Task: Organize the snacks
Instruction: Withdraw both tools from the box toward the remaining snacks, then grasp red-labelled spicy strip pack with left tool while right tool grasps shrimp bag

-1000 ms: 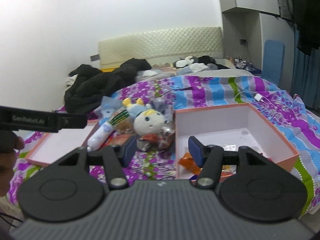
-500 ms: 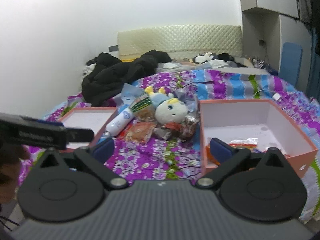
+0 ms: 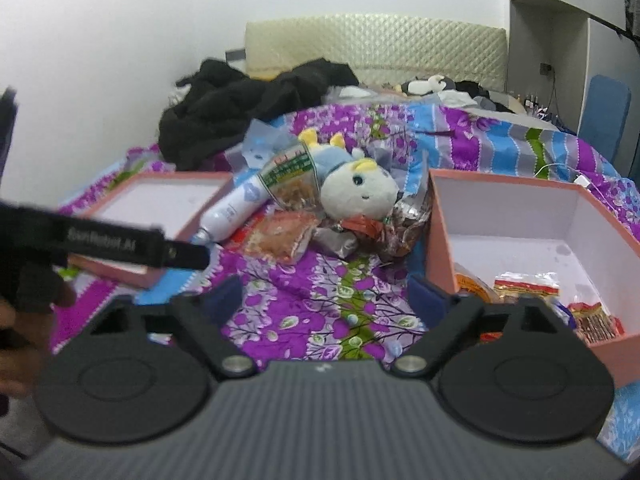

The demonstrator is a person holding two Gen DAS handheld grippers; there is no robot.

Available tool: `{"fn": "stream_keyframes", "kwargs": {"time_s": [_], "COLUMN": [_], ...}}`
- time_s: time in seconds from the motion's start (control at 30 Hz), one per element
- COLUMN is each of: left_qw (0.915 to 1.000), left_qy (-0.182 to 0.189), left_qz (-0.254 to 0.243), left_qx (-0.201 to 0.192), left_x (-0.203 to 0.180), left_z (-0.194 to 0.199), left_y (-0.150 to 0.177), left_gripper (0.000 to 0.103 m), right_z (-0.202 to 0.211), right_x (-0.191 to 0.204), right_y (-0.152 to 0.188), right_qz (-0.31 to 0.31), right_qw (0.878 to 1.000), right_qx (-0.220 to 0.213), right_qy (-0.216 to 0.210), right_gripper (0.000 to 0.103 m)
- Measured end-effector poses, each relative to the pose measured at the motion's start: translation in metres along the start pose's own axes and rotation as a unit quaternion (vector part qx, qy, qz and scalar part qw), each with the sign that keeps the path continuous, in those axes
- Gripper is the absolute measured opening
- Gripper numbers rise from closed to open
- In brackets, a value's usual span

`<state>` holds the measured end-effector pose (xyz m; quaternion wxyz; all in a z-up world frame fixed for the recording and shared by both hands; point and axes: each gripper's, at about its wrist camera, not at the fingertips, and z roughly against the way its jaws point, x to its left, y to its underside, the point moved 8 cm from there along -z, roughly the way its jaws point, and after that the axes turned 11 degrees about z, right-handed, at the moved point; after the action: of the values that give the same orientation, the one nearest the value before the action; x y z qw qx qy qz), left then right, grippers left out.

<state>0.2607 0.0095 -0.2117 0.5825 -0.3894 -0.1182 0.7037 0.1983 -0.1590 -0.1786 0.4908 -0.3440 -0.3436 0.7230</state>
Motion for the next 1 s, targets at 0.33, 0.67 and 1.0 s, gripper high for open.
{"fn": "stream_keyframes", "kwargs": {"time_s": [0.33, 0.67, 1.0], "left_qw": [0.9952, 0.9871, 0.9776], "left_qy": [-0.006, -0.022, -0.054], "left_qz": [-0.096, -0.156, -0.197], "left_qx": [0.016, 0.031, 0.051], "left_x": [-0.019, -0.021, -0.006], "left_z": [-0.103, -0.187, -0.245], "left_y": [-0.04, -0.052, -0.052], "left_gripper": [0.093, 0.093, 0.078], "right_z": [-0.1, -0.166, -0.199], "right_x": [-0.002, -0.027, -0.035], "right_y": [0.007, 0.005, 0.015], "right_qz": [0.007, -0.01, 0.032], "right_qw": [0.997, 0.989, 0.97], "right_qx": [0.04, 0.063, 0.087], "right_qy": [0.067, 0.133, 0.223], "right_gripper": [0.051, 0.047, 0.036]}}
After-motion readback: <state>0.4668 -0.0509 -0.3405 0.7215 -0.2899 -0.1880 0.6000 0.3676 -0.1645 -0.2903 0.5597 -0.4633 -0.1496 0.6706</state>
